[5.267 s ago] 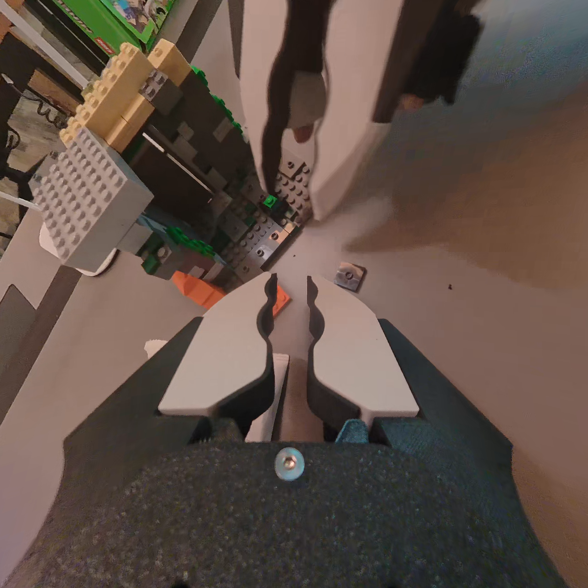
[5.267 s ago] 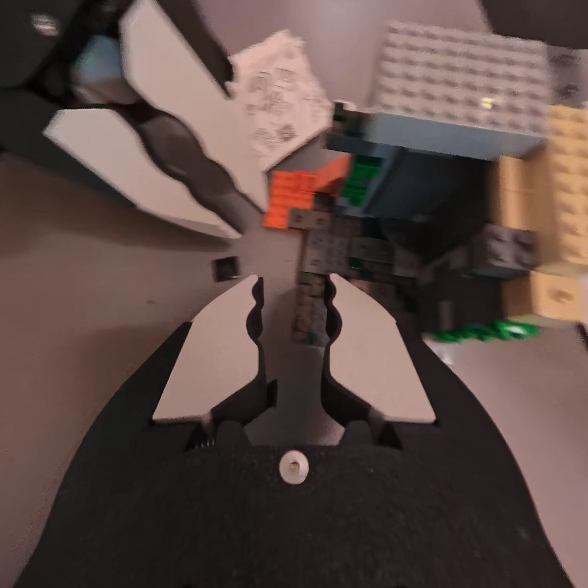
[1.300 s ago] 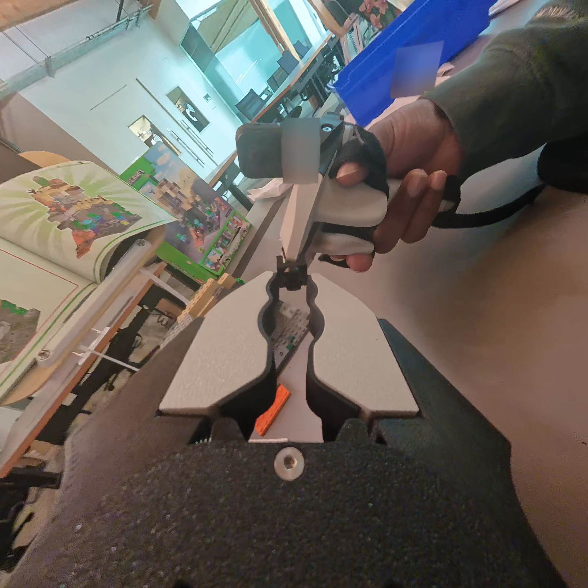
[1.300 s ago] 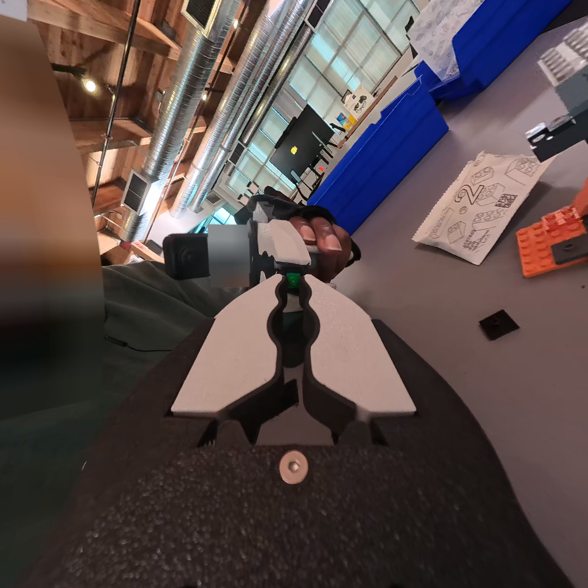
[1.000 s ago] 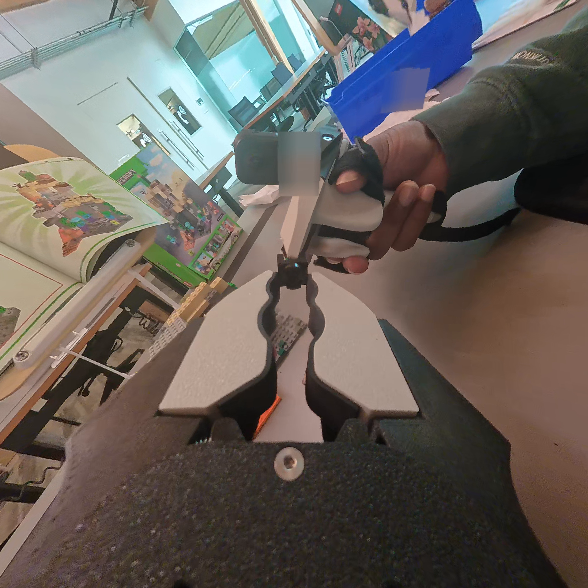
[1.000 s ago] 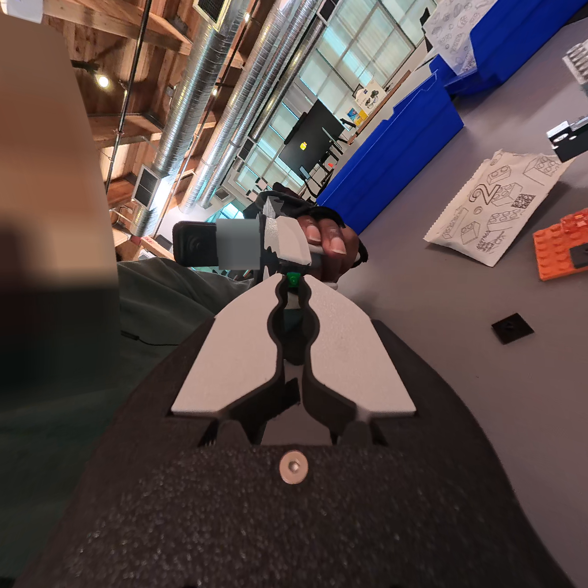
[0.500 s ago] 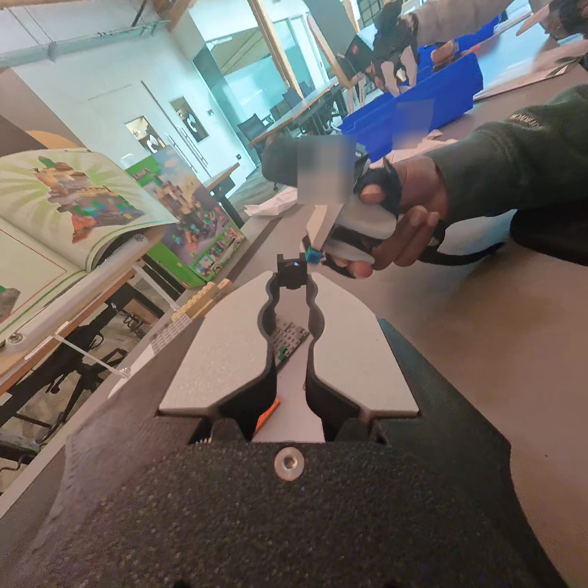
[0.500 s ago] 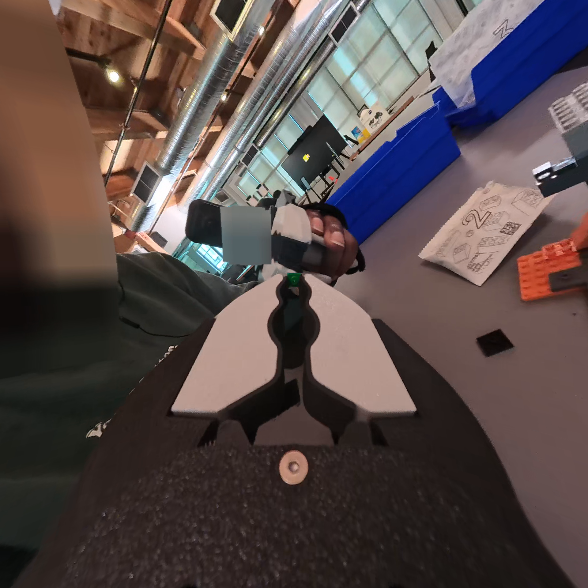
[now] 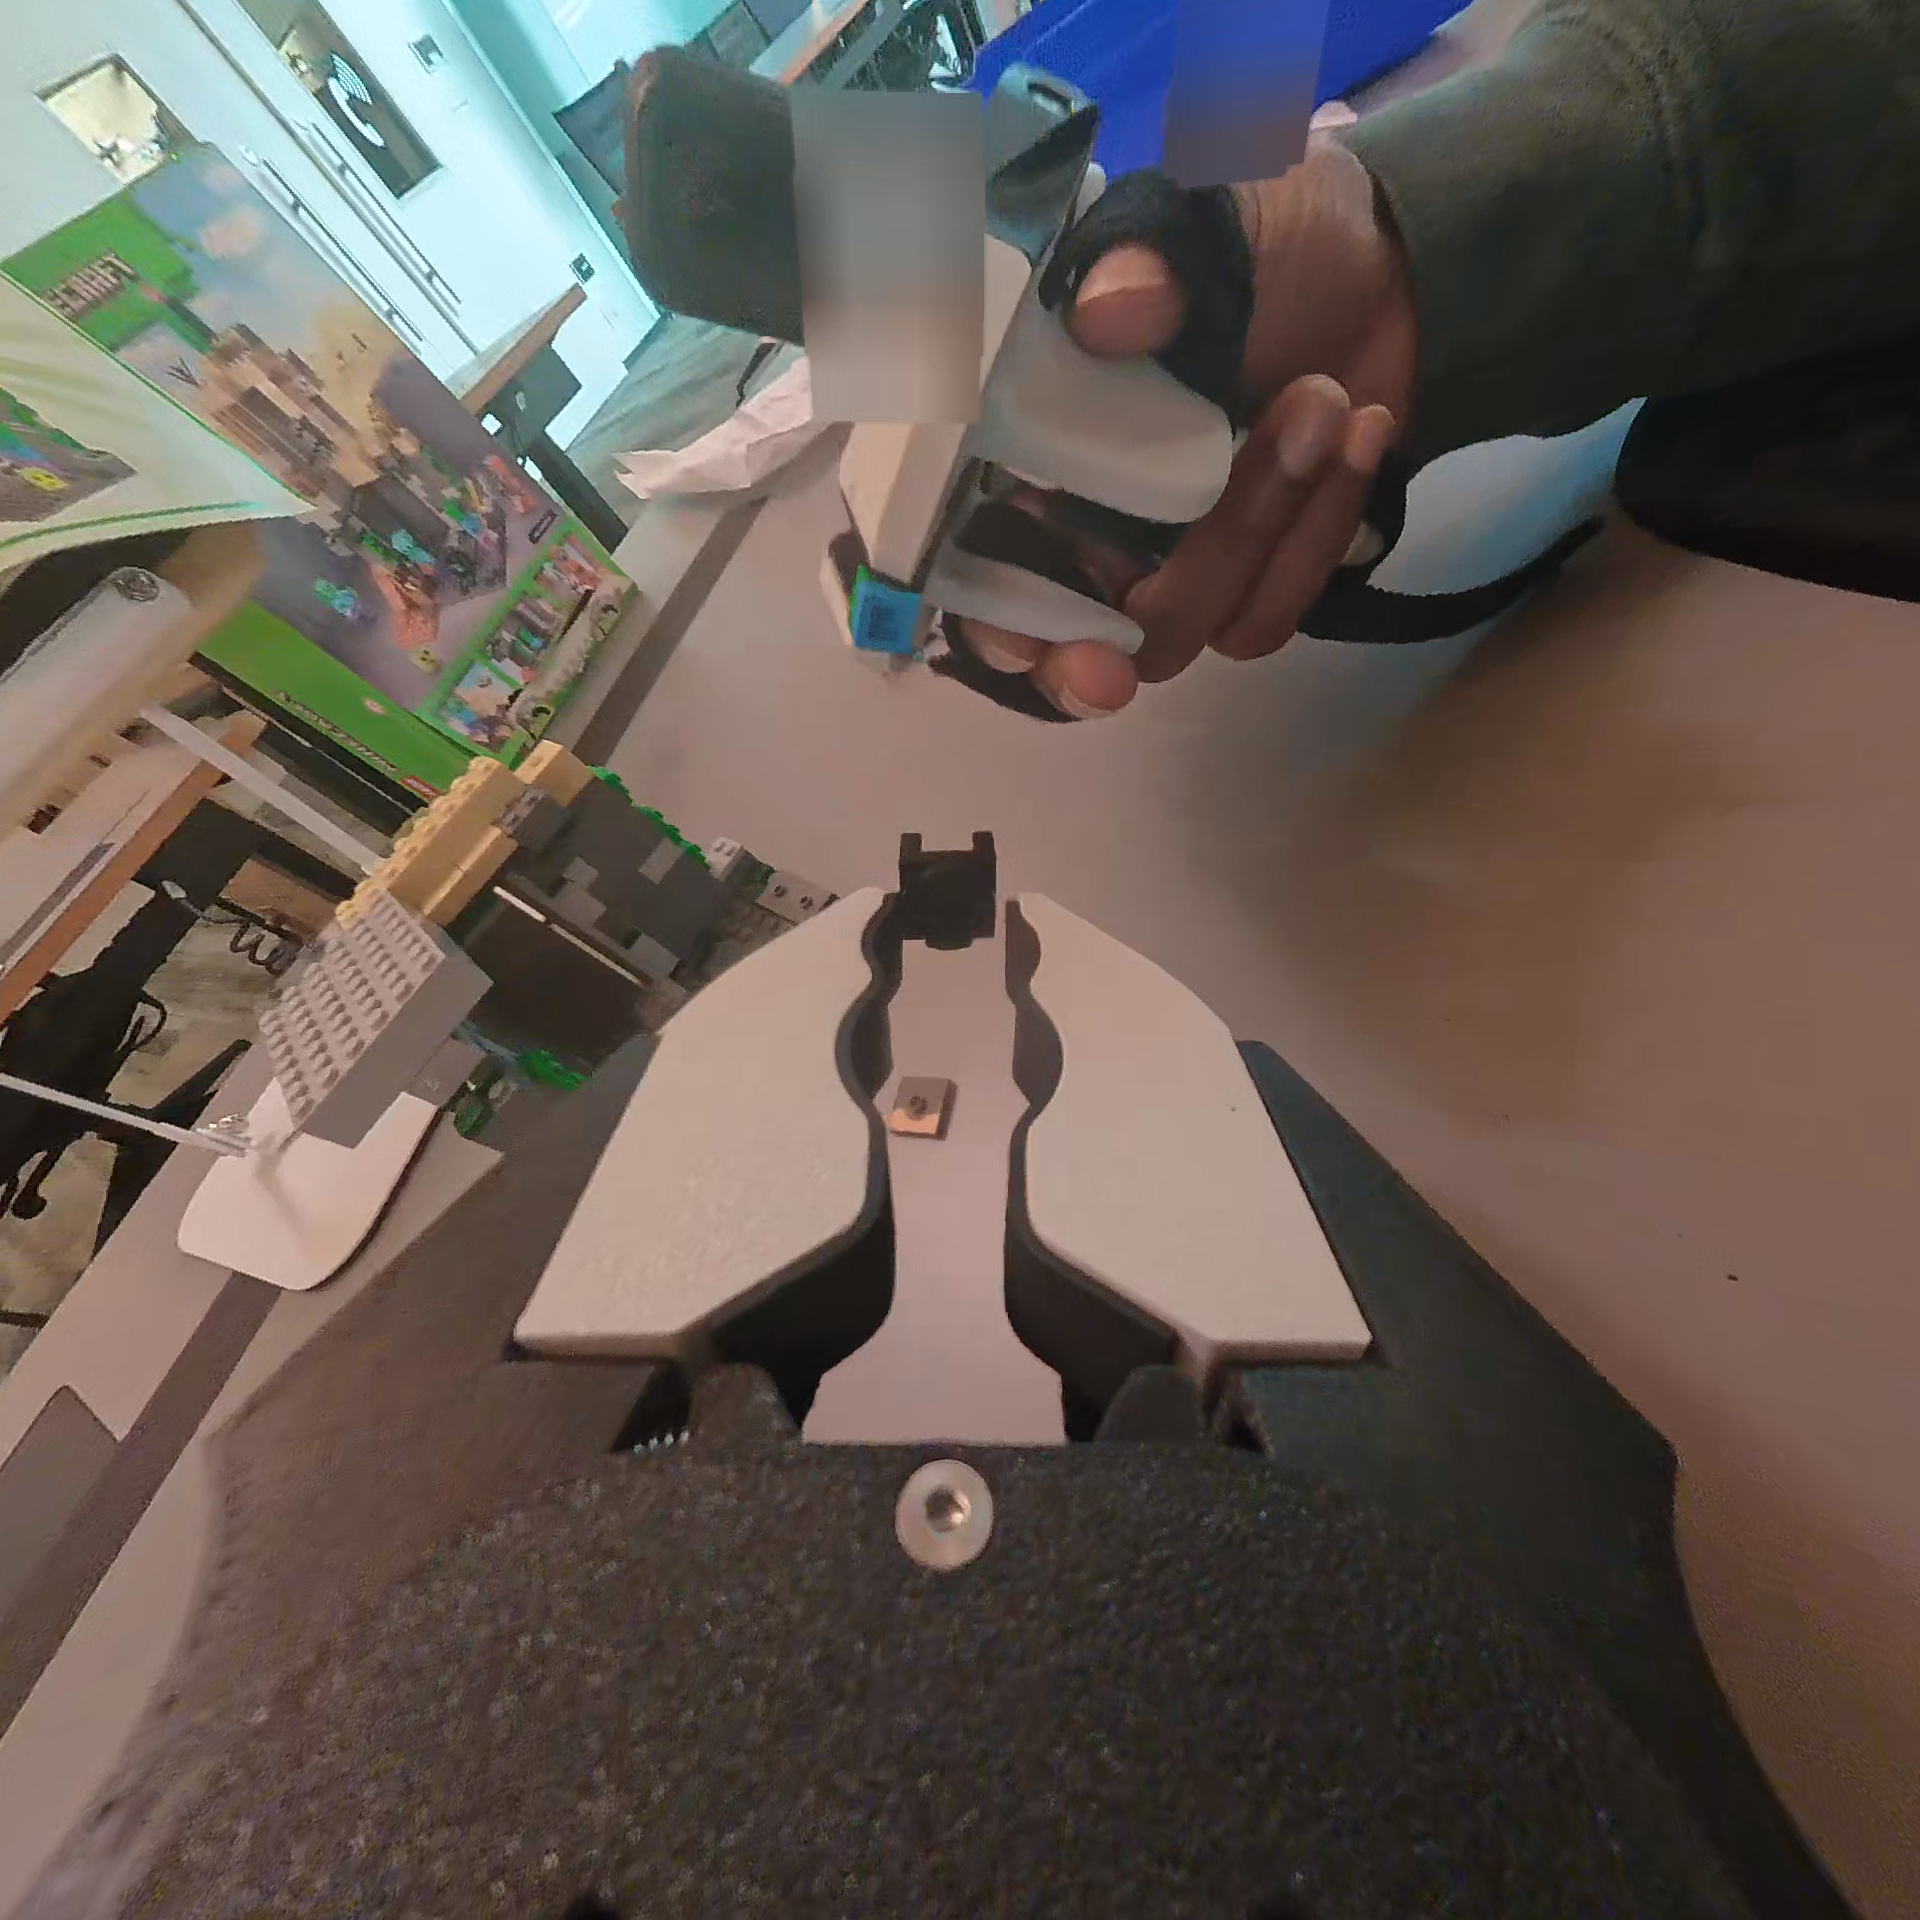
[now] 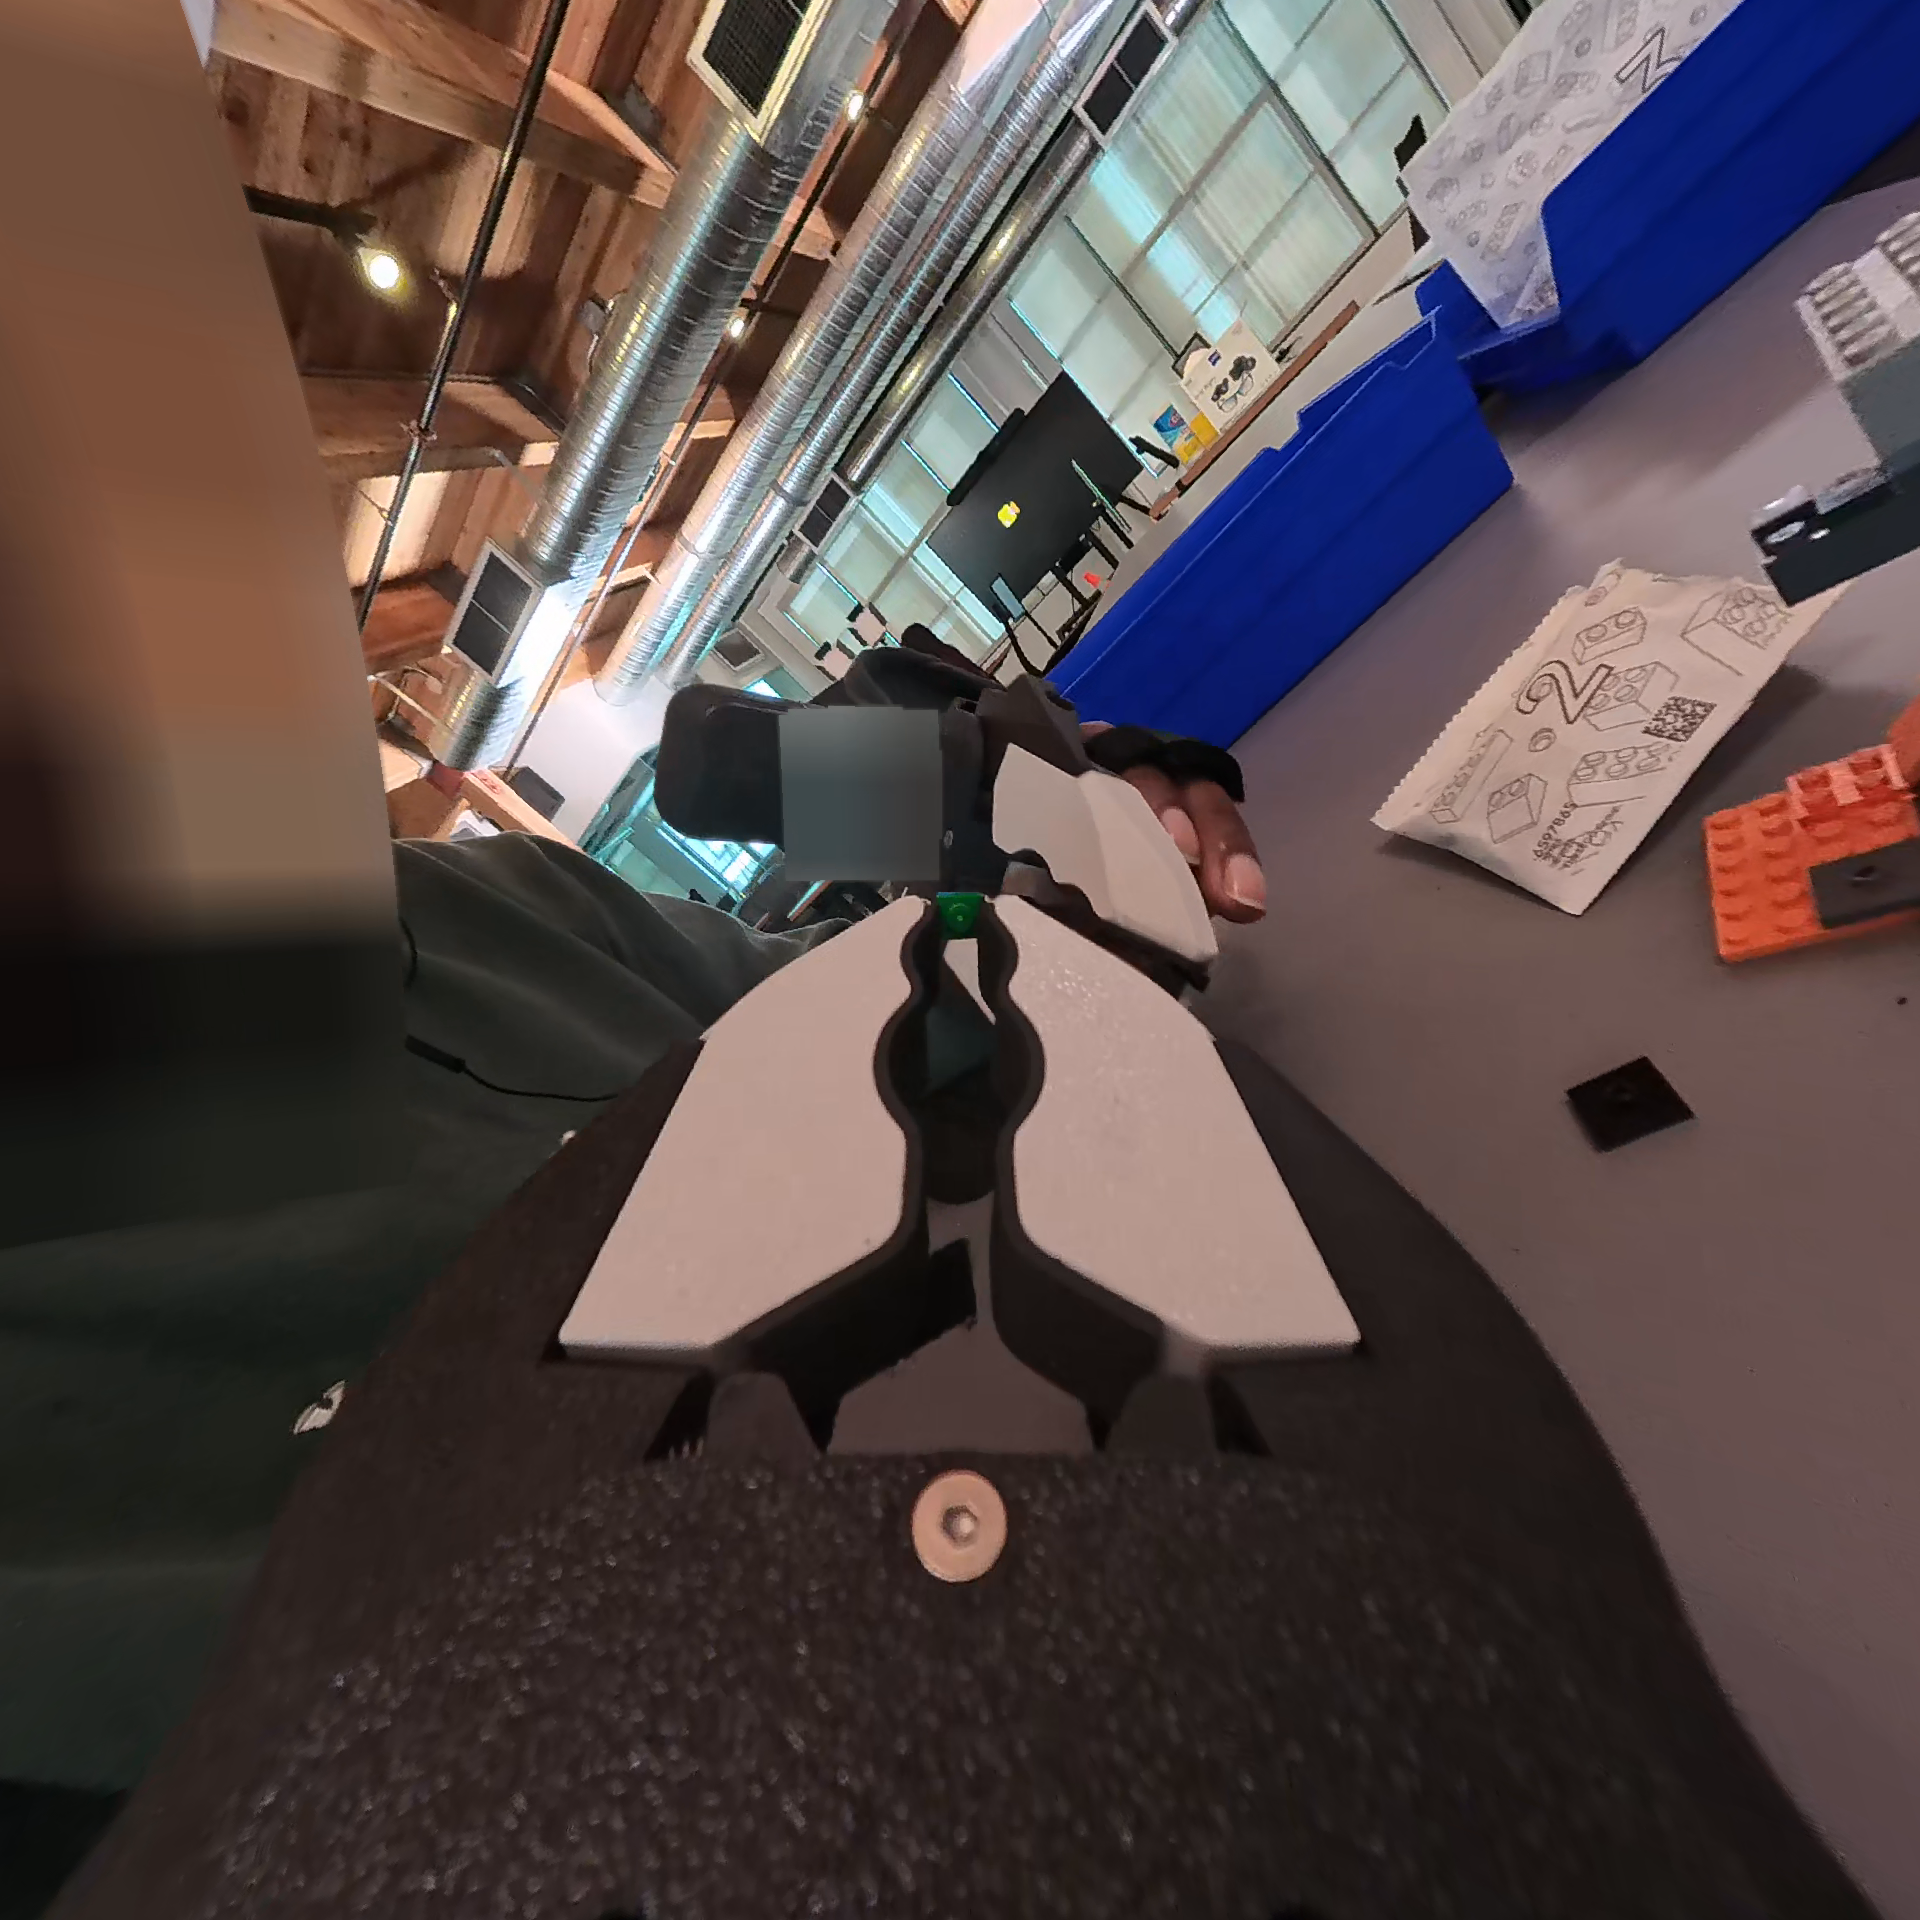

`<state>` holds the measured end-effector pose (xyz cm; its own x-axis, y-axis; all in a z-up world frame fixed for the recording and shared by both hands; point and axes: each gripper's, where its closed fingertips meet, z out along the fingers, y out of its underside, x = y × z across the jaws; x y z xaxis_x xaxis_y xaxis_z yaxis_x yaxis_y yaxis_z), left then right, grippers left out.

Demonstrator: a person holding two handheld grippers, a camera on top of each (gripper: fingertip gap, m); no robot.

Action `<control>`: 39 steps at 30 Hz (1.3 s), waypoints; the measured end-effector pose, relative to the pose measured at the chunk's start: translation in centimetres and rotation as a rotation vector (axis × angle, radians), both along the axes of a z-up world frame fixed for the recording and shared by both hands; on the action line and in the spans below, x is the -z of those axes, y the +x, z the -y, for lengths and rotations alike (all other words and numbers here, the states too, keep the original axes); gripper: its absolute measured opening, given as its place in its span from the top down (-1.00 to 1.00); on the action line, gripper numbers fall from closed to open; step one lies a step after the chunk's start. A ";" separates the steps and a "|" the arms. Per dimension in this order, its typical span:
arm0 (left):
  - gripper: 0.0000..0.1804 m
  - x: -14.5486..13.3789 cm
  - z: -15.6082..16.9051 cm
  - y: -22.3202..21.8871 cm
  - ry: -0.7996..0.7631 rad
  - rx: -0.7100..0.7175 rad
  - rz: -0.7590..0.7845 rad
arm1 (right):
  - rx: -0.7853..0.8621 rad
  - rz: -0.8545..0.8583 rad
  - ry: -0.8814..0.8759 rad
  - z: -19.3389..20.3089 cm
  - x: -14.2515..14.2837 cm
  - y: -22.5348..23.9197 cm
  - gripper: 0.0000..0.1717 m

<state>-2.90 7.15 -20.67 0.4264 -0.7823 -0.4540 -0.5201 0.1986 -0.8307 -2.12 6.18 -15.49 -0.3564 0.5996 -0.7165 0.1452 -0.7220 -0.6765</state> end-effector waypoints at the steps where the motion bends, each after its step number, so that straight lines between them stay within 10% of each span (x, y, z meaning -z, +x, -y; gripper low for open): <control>1: 0.77 -0.3 0.1 0.0 0.005 0.001 0.009 | 0.003 0.002 -0.004 0.0 0.1 0.0 0.92; 19: 0.92 -4.4 0.8 0.7 0.296 -0.045 0.009 | -0.030 0.000 -0.127 0.6 0.4 -1.2 0.93; 39: 0.90 -6.5 1.3 -0.4 0.054 0.021 0.278 | 0.054 -0.062 -0.009 -0.6 -1.9 0.8 1.00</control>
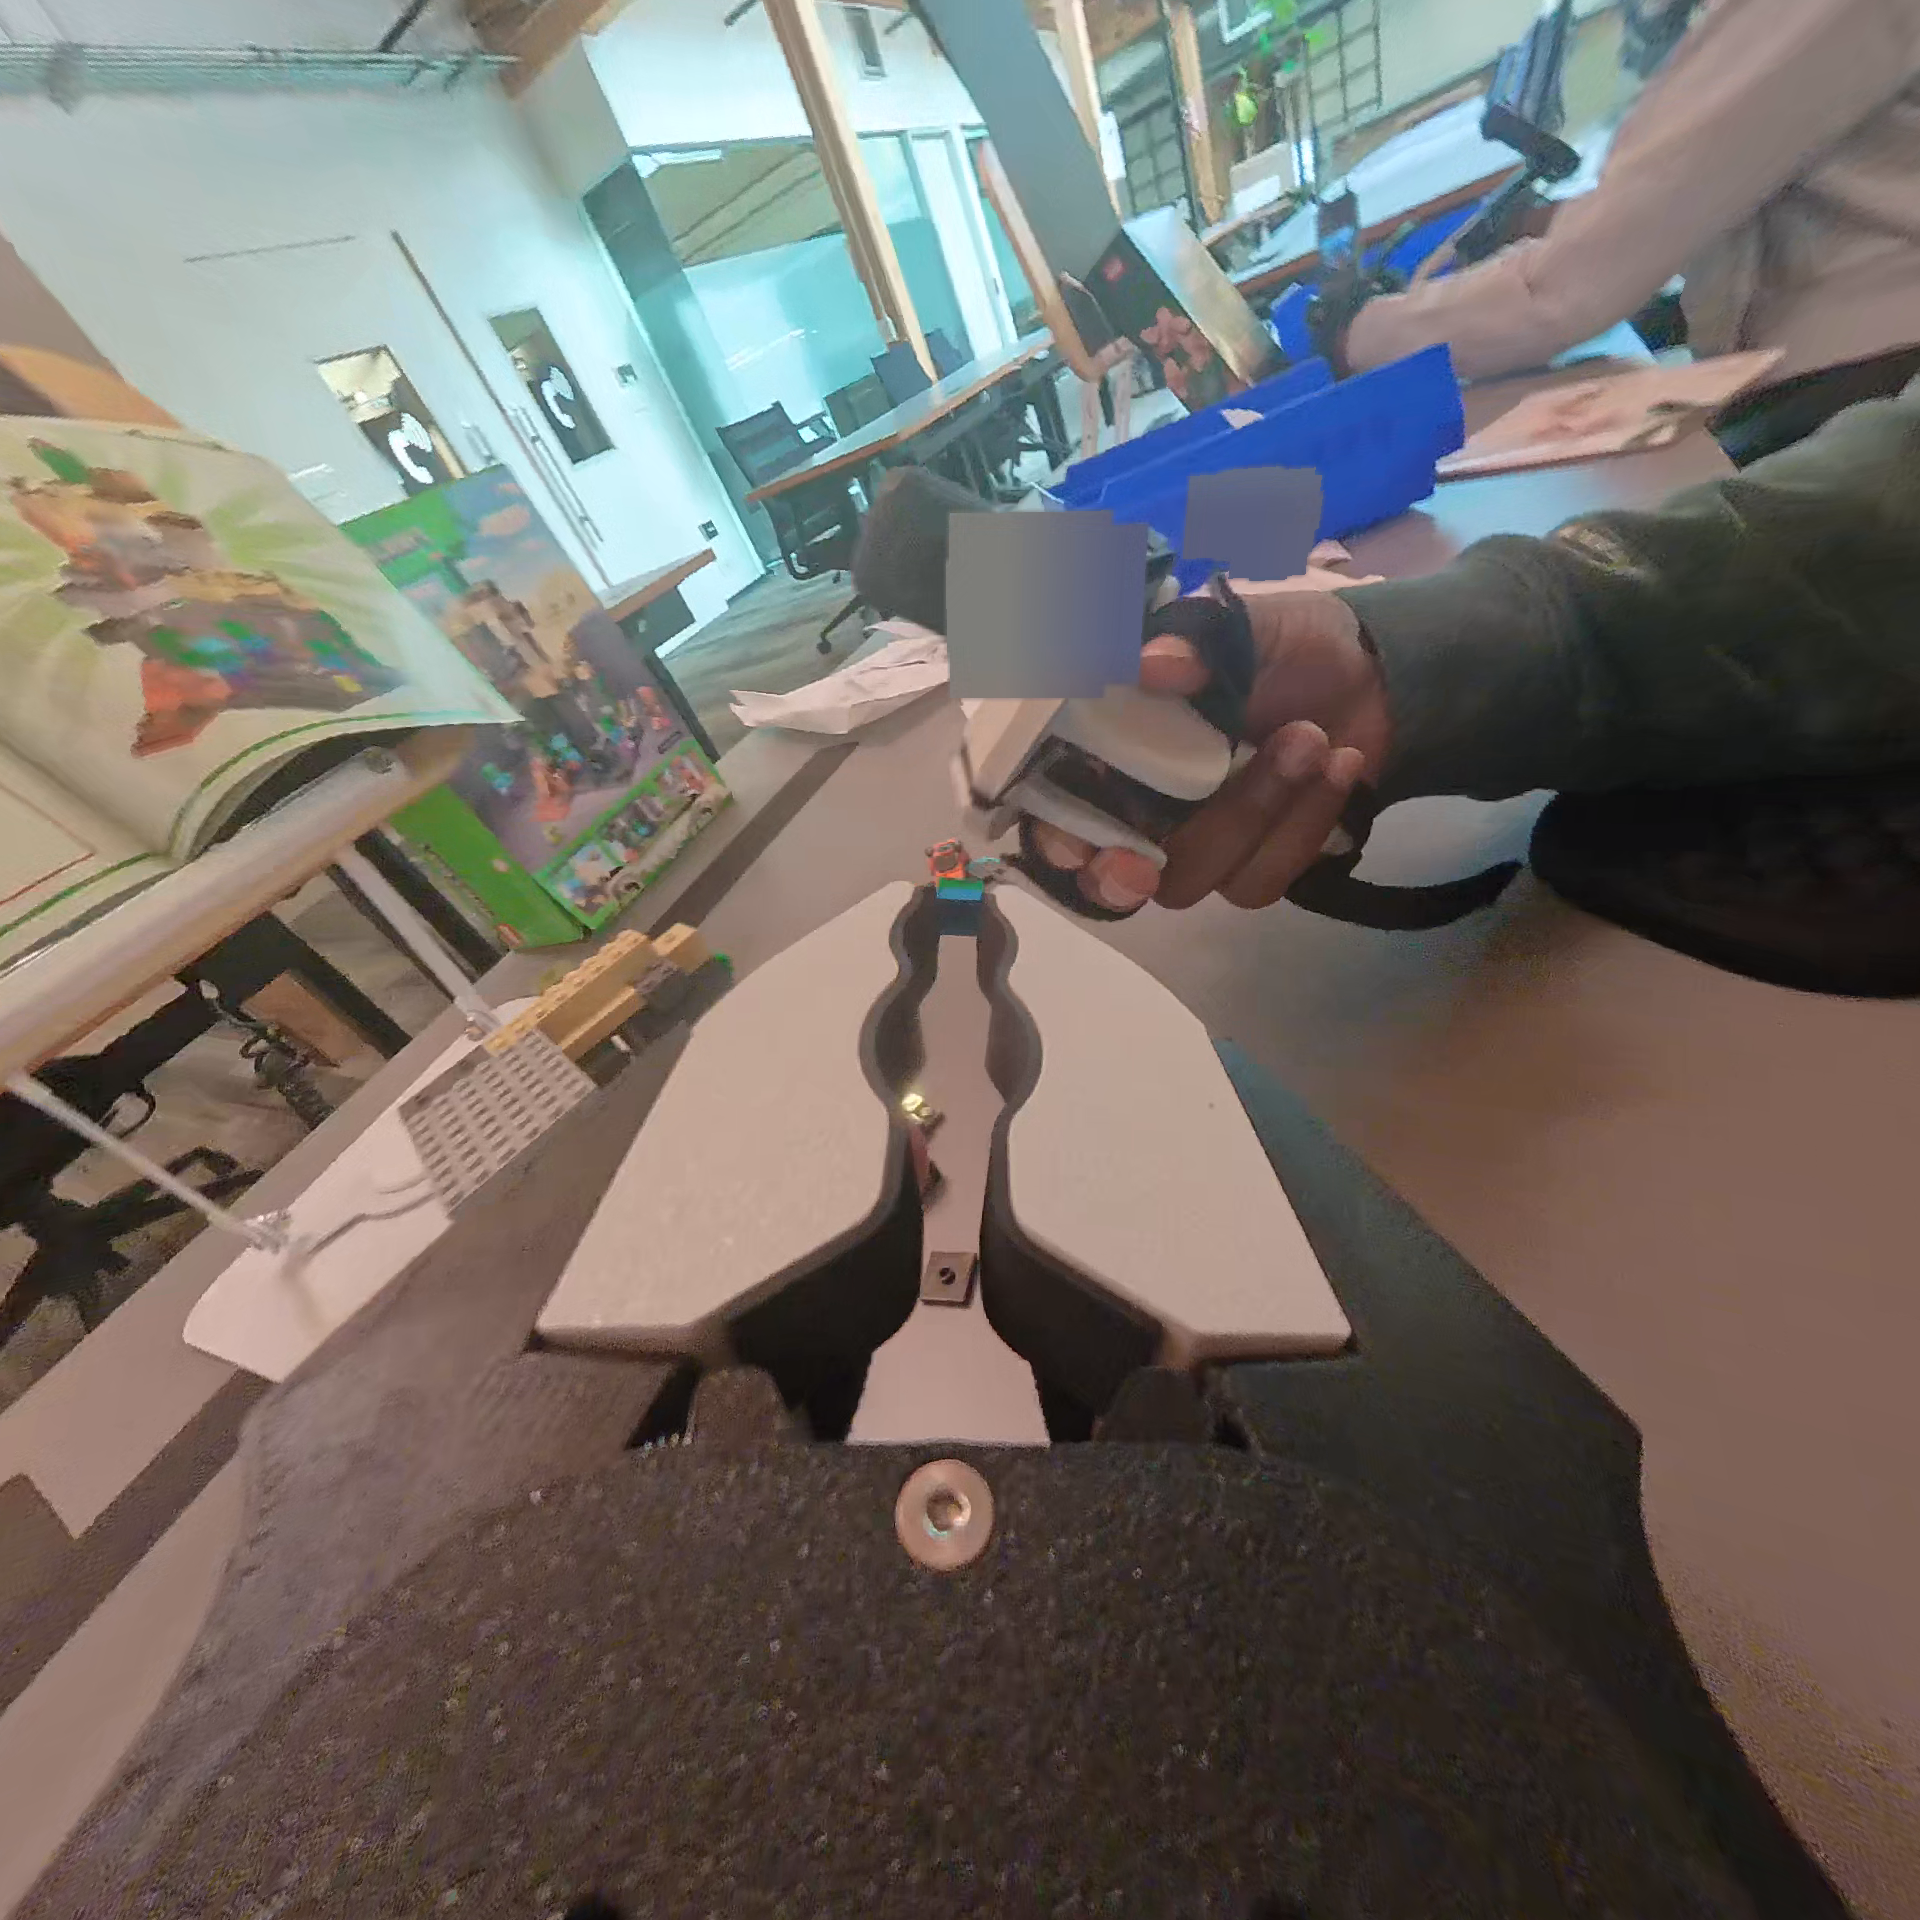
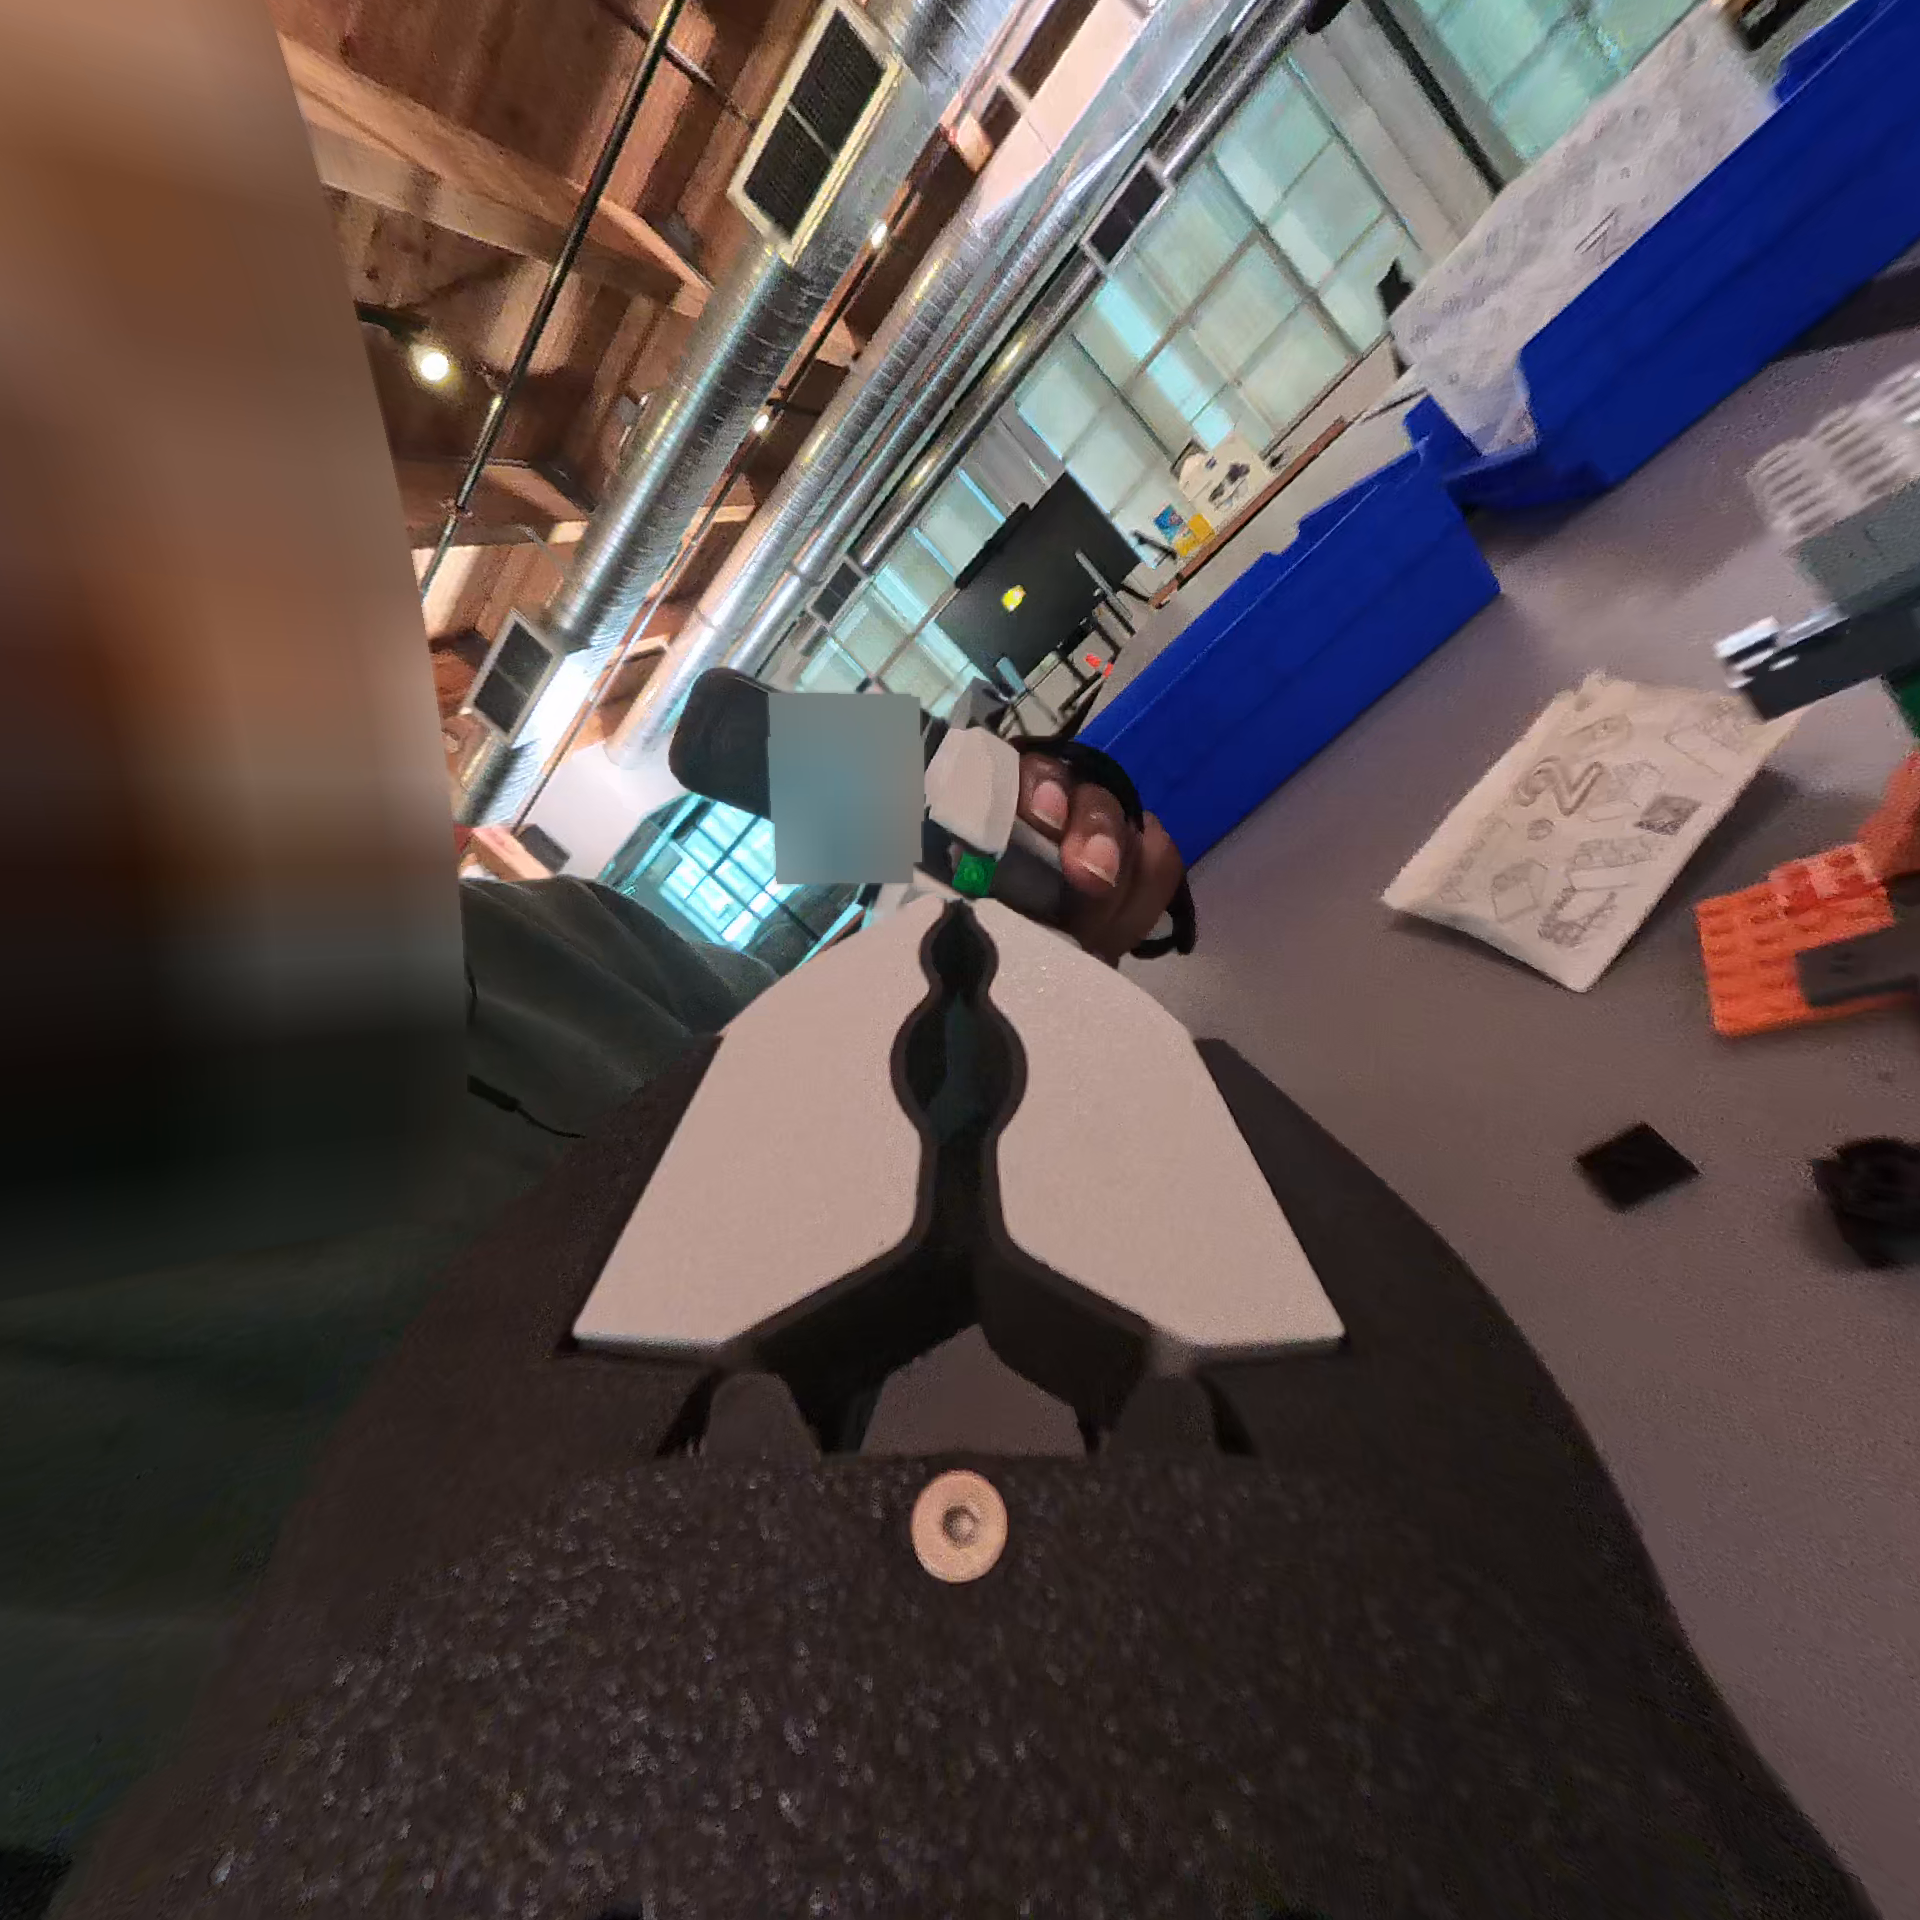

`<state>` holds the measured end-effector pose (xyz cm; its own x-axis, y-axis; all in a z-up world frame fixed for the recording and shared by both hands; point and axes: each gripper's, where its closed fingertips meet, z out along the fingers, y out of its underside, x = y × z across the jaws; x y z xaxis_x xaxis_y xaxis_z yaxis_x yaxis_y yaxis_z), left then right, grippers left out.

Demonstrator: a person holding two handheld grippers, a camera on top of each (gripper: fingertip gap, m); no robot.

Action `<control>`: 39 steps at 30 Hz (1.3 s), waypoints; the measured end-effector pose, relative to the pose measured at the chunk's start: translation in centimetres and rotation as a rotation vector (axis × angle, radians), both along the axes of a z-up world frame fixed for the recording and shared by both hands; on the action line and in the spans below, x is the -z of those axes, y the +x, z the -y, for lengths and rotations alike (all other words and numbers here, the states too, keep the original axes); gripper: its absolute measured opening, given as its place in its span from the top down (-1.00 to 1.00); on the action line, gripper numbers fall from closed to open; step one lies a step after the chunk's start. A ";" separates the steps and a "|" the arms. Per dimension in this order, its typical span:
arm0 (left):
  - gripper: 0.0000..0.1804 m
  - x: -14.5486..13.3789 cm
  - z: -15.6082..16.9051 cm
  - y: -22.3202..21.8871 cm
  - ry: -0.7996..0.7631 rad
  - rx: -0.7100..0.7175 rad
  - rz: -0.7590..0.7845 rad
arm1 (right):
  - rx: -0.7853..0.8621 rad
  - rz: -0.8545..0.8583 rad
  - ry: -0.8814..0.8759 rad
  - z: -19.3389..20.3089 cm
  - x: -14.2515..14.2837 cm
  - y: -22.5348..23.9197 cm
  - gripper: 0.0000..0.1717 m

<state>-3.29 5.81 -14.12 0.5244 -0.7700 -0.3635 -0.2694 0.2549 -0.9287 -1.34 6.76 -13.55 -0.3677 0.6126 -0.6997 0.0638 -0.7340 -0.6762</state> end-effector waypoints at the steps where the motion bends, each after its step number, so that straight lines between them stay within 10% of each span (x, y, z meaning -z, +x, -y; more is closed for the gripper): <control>1: 0.91 0.3 0.1 0.5 0.011 0.004 -0.019 | -0.016 0.016 -0.008 0.3 0.4 -0.4 1.00; 17: 0.91 0.9 0.3 1.5 0.171 -0.031 -0.139 | -0.103 0.014 -0.075 2.2 1.0 -2.0 0.92; 39: 0.91 -0.9 1.9 2.2 0.013 0.095 -0.006 | -0.194 -0.027 -0.009 3.6 -0.8 -0.8 0.92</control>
<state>-1.07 3.89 -13.21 0.4470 -0.8112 -0.3770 -0.2491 0.2919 -0.9234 -2.16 3.14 -12.78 -0.4973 0.5220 -0.6930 0.1869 -0.7156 -0.6731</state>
